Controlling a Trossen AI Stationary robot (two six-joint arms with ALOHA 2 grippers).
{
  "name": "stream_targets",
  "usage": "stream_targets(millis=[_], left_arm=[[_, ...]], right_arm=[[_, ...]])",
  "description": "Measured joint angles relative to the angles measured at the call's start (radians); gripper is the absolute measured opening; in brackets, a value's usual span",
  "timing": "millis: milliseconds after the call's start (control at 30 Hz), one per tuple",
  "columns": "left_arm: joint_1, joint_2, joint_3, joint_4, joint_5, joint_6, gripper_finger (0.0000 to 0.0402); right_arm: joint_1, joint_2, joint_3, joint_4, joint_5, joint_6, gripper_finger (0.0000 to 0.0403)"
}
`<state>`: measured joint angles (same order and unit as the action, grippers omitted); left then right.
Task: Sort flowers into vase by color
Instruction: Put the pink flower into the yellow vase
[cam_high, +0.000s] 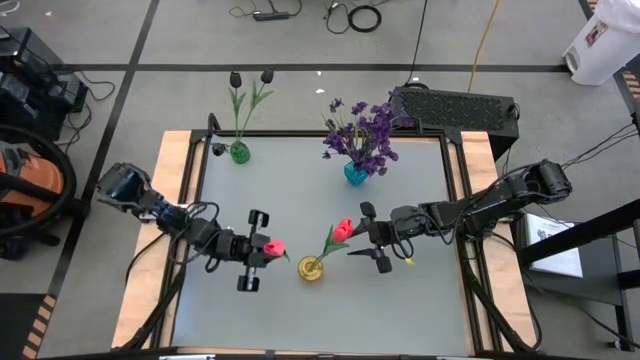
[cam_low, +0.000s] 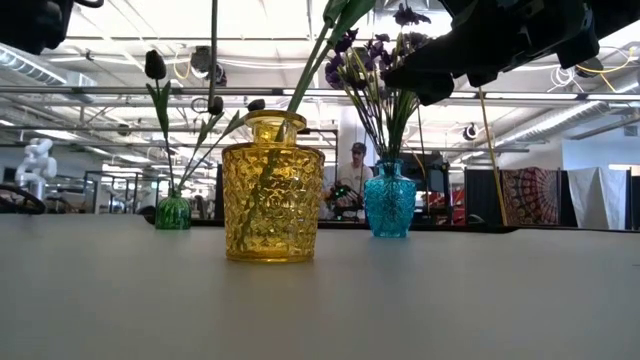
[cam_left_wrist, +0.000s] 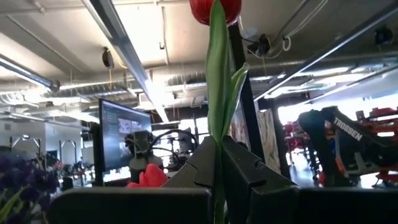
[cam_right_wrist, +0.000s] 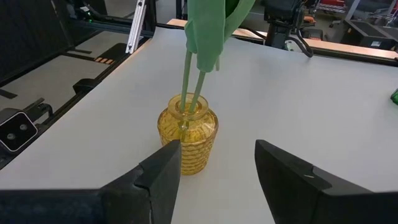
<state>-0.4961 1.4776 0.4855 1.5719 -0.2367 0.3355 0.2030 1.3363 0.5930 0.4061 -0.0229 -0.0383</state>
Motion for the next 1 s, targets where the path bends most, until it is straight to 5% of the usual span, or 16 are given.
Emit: stream_targets(millis=[600, 1000], left_arm=[[0.027, 0.004, 0.06, 0.0, 0.047, -0.042, 0.0015], [0.071, 0.161, 0.184, -0.002, 0.051, -0.095, 0.0015]], right_arm=[[0.0, 0.0, 0.0, 0.0, 0.0, 0.0, 0.0196], [0.0, 0.0, 0.0, 0.0, 0.0, 0.0, 0.0196]])
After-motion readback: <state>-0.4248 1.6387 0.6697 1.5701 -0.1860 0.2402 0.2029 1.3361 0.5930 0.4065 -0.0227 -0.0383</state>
